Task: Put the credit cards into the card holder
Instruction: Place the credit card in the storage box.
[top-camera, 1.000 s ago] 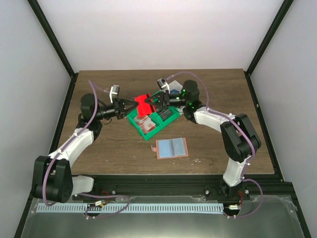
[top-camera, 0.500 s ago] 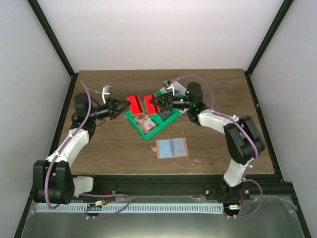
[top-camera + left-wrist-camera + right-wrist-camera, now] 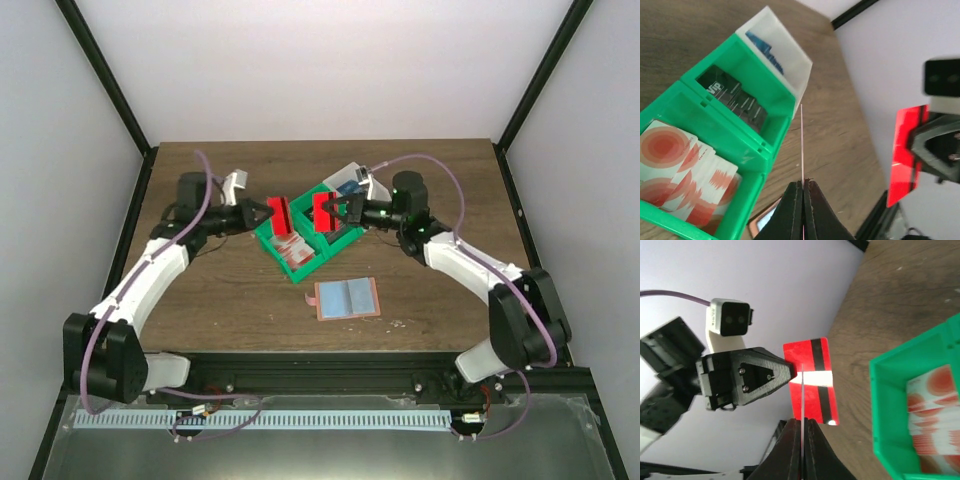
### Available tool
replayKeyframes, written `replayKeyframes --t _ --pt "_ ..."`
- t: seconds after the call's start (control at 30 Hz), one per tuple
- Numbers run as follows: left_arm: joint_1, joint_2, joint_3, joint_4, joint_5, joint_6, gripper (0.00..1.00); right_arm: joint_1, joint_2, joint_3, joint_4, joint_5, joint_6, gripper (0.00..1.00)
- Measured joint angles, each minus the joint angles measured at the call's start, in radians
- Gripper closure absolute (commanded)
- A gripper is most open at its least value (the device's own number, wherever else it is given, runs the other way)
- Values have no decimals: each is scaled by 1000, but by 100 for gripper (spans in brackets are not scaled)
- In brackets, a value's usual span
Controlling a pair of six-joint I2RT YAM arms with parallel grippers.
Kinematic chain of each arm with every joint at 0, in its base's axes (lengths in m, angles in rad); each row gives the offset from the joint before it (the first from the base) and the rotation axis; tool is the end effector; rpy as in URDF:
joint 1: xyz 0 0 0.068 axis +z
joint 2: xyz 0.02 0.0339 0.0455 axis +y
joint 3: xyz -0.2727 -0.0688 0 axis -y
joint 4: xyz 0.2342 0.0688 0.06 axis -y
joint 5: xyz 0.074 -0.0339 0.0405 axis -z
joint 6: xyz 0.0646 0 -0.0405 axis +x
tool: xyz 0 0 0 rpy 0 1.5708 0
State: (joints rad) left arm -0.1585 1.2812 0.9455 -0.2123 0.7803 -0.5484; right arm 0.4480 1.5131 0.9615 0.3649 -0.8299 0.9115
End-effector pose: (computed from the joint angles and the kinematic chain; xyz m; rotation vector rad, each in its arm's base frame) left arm 0.2746 -0.0899 0.2919 0.0697 2.1854 -1.2358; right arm 0.2955 0.1949 0.2923 -0.2400 2.0186 1.6490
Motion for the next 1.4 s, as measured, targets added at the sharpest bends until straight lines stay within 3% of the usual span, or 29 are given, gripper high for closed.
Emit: replayKeyframes --t 0.2,0.47,0.7,1.1,1.27,1.4 --pt "-174 74 104 -190 -271 172 100 0 -99 -50 -141 122 -100 100" --pt "-415 233 220 -368 -738 358 100 0 -166 -144 -227 200 -144 100" --pt "-491 379 300 -431 -999 439 100 0 -166 -159 -250 211 -149 100" --pt "-503 514 417 -453 -1229 534 100 0 -166 -164 -251 214 -152 99" --pt "-504 563 409 -451 -1247 572 100 0 -167 -175 -253 215 -152 99" --pt "-504 566 404 -435 -1251 588 91 0 -167 -176 -253 219 -152 99"
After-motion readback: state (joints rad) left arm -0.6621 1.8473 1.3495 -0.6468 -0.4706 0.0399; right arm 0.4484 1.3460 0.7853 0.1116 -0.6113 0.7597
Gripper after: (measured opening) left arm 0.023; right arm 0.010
